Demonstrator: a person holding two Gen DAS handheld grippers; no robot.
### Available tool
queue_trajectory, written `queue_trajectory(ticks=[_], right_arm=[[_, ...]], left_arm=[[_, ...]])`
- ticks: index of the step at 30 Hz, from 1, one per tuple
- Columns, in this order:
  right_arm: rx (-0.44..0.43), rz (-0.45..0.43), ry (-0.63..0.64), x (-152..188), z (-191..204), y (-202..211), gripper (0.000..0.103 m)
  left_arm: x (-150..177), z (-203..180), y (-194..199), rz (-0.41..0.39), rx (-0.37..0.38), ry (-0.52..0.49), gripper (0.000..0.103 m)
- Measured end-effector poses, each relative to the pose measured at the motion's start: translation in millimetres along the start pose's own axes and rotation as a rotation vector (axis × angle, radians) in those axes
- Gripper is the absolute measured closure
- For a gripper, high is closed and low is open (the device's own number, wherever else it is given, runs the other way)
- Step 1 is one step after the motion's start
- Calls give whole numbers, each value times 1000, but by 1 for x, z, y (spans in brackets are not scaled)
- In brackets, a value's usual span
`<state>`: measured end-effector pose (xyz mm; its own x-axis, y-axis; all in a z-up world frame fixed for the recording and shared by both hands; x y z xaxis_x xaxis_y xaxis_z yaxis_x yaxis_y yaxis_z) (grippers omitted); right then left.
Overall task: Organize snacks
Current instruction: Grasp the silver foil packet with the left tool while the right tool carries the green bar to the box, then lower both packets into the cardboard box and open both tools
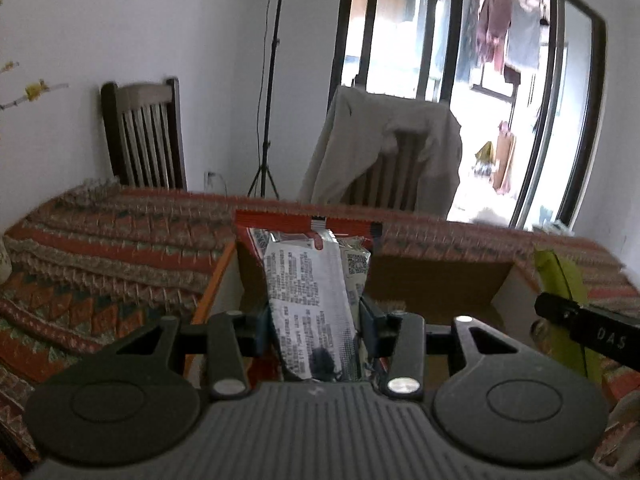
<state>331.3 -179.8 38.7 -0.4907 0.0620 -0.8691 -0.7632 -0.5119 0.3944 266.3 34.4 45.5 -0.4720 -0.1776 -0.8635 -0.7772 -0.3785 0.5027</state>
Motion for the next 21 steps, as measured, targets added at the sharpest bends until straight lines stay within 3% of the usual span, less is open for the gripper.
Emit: queue_trajectory(ticks=[9, 12, 14, 16, 19, 21], right_arm=[[27, 120, -12, 24, -7, -21, 65], [28, 125, -11, 26, -7, -20, 61], [20, 118, -9, 26, -6, -18, 49], [6, 101, -2, 25, -5, -15, 29], [-3, 65, 9, 25, -3, -6, 6], [-24, 48, -1, 22, -3, -1, 0]], left_arm=[[21, -9, -20, 103, -12, -51, 57], [23, -7, -20, 111, -1, -49, 45], [22, -6, -16, 89, -11, -44, 18], [20, -4, -9, 55, -25, -30, 2], [17, 0, 3, 9, -15, 0, 0], [14, 1, 8, -3, -9, 12, 0]])
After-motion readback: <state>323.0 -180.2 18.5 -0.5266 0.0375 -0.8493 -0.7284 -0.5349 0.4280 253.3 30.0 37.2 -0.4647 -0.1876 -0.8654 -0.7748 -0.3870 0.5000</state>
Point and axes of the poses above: each gripper's, at about its wrist camera, not at the fingertips, and y roughly against the way its jaws point, z to its left, x to its underside, the point moved 1 cm from there along -y, roughly the way its jaws point, and after that the axes turned 15 degrees about -x, right-handed, at the moved point
